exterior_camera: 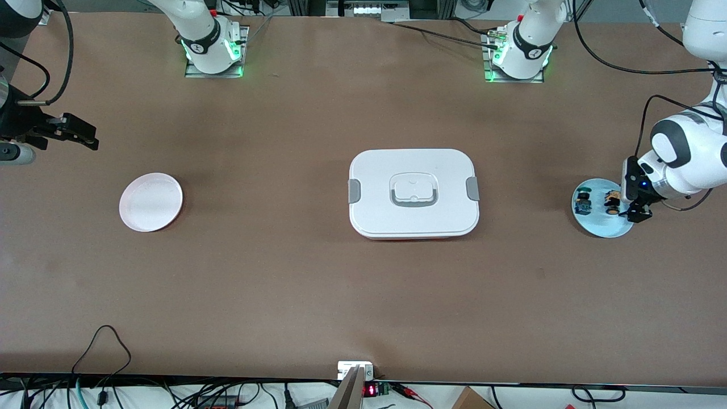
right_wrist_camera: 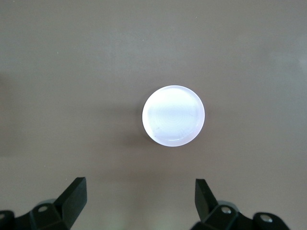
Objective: Transfer orange switch to right arm and place
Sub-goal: 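Close the left gripper on the orange switch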
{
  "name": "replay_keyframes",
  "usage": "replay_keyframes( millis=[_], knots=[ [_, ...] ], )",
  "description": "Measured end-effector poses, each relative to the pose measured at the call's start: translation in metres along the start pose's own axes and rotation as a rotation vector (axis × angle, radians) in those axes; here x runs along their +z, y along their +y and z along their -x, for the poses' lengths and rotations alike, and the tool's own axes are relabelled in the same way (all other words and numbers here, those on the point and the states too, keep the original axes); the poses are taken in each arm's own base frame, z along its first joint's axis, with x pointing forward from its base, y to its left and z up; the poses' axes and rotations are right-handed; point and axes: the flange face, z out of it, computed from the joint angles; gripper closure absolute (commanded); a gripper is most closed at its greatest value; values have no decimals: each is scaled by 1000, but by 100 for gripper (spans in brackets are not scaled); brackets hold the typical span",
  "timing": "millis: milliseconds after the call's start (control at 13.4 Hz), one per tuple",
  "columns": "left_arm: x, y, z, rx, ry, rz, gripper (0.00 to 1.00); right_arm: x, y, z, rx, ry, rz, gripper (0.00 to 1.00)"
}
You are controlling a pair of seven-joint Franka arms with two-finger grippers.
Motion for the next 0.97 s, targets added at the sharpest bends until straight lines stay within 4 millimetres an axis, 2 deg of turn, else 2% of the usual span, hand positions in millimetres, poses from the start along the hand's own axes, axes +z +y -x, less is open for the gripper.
replay_keyframes(
  millis=[448, 523, 672, 747, 971],
  knots=[
    [5, -2, -5, 8, 8, 4, 0, 0, 0, 0, -1, 1, 0, 0],
    [6, -2, -4, 7, 7, 3, 2, 0, -1, 0, -2, 1, 0, 0],
    [9, 0, -2, -1, 10, 4, 14, -1, -4, -1, -6, 5, -2, 0],
    [10, 1, -1, -5, 12, 4, 17, -1, -5, -1, -7, 9, -9, 0],
    [12, 1, -1, -6, 13, 4, 16, -2, -7, -2, -5, 17, -24, 0]
  ],
)
